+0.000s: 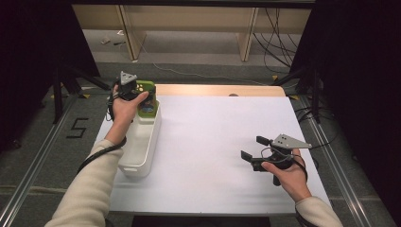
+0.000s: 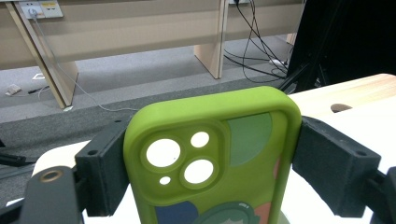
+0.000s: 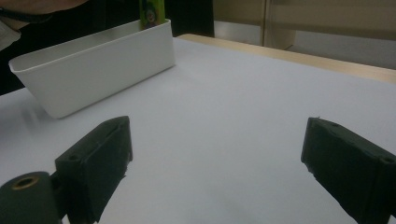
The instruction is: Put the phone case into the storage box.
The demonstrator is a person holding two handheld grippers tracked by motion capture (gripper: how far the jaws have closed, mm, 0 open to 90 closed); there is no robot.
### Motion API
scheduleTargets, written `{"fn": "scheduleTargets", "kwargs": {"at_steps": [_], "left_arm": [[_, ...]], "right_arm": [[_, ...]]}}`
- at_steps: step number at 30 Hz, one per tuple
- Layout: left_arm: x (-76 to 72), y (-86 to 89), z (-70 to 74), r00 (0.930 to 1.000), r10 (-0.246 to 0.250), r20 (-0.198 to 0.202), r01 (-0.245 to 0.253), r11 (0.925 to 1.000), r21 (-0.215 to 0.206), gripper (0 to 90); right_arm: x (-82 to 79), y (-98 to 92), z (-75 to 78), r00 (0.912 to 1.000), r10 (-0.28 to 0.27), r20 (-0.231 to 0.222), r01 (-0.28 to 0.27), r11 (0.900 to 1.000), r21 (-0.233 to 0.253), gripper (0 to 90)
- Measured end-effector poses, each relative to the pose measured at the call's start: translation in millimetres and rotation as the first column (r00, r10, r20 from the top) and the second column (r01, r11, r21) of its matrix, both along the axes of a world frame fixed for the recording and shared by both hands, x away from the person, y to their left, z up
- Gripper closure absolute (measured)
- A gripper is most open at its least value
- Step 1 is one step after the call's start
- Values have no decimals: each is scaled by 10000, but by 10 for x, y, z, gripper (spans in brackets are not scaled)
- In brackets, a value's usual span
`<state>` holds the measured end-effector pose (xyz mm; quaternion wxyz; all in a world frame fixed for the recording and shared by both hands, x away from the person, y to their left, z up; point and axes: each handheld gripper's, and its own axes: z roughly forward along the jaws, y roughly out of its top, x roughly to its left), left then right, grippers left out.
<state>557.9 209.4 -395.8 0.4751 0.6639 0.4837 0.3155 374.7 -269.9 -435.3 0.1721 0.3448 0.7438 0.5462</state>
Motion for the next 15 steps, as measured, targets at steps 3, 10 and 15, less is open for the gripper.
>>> {"fn": "scheduleTargets", "kwargs": {"at_steps": [3,10,15], "left_arm": [[5,-8,-8,10000,-22,-21,22,10000,19,171],[13,-14,-14,10000,-29,-23,29,10000,6,170],[22,-18,-24,10000,-23,-57,23,10000,32,170]], "right_arm": [[0,-1,1,10000,-6,1,6,10000,11,99],[1,2,0,10000,11,6,-11,10000,15,99],[2,2,-1,10000,6,2,-6,10000,5,99]]}}
